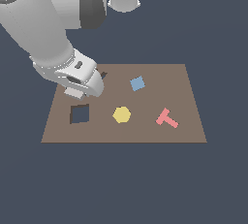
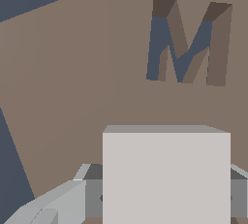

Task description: Insert a designated object into the corresponding slot on a board.

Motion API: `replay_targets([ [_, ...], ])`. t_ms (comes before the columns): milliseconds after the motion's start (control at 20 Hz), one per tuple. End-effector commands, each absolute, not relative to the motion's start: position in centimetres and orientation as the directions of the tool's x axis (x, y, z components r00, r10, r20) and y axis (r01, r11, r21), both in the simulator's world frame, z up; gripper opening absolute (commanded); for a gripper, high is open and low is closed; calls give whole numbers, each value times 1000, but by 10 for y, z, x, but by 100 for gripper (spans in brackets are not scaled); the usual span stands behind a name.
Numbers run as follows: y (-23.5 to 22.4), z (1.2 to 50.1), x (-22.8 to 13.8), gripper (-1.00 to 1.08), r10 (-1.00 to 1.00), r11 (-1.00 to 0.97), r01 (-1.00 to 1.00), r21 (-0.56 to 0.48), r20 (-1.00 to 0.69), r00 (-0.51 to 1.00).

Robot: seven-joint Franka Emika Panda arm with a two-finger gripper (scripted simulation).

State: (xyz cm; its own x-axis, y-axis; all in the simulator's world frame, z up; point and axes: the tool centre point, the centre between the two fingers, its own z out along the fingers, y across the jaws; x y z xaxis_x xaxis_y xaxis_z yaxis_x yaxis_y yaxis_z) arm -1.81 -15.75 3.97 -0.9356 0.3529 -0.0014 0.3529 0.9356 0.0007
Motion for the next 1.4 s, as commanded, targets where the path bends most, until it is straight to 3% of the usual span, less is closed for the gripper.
replay_targets([
  [0, -159, 40, -4, -100, 270, 963, 270, 1, -2, -963],
  [700, -150, 41, 48, -100, -50, 999, -50, 0, -1, -999],
  [1350, -144, 40, 60, -100, -123, 992, -123, 0, -1, -992],
])
